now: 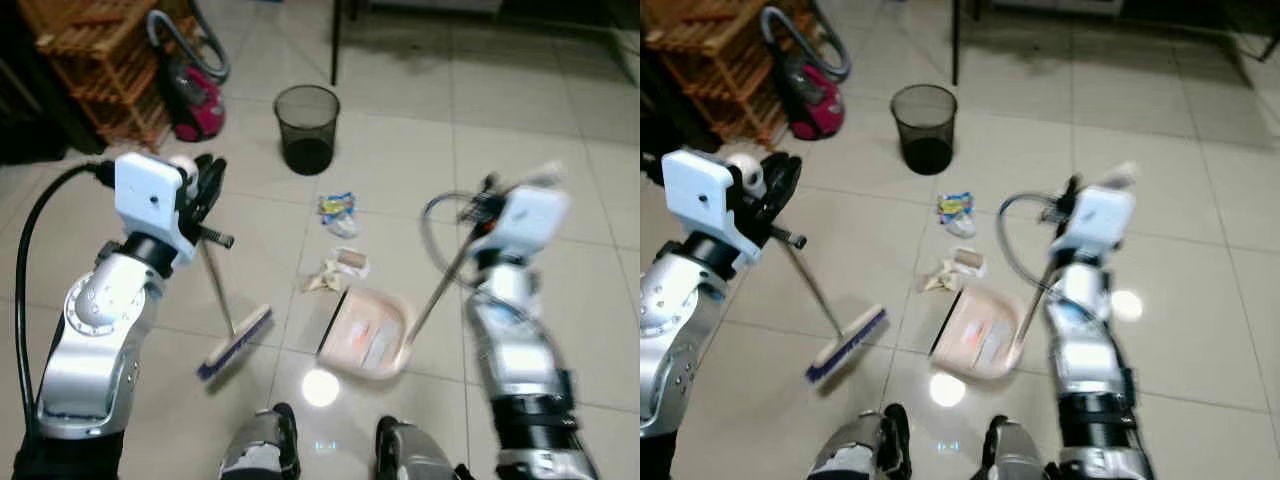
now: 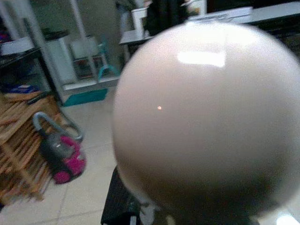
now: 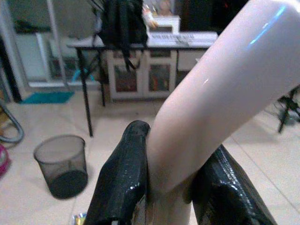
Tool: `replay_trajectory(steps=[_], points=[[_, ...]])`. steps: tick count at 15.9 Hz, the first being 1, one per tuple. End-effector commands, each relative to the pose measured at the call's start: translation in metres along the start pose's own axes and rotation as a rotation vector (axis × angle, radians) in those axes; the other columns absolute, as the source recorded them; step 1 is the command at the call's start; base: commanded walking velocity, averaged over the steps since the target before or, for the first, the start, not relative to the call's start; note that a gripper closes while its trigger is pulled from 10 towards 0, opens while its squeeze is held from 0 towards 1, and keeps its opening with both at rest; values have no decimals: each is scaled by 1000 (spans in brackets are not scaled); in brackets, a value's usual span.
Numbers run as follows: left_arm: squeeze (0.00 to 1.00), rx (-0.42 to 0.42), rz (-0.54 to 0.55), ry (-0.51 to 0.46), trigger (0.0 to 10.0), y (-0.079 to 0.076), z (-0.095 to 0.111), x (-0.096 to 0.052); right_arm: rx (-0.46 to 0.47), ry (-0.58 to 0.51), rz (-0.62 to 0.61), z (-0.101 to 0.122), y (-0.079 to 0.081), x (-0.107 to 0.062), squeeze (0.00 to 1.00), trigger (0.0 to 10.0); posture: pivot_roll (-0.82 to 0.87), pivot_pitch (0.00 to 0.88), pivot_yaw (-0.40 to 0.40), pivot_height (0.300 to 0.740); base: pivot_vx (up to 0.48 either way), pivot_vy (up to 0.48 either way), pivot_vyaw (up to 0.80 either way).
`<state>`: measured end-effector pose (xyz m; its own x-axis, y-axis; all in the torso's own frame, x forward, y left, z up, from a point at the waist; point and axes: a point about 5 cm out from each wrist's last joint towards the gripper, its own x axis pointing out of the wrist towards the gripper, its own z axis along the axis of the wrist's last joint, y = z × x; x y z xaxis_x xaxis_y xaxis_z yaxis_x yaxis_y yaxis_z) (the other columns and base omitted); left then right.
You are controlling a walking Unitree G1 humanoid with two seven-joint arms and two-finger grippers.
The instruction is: Sweep floor
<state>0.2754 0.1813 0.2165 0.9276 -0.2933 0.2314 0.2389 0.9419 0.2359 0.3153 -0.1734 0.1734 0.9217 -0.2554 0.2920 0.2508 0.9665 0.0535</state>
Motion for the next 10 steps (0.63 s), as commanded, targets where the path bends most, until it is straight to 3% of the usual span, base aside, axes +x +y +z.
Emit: replay_trajectory(steps=[1,5,10], points=[[0,19,14,2,10000,-4,1,1,32,-72,12,34,-4,6,0,10000,25,141,55,740,0,0,0],[0,114,145,14,10000,1,-6,1,117,-62,56,71,-2,10,0,10000,8,115,60,740,0,0,0],[0,115,194,37,10000,-4,-12,10,176,-17,54,76,6,10,0,10000,13,92,52,740,283,0,0]])
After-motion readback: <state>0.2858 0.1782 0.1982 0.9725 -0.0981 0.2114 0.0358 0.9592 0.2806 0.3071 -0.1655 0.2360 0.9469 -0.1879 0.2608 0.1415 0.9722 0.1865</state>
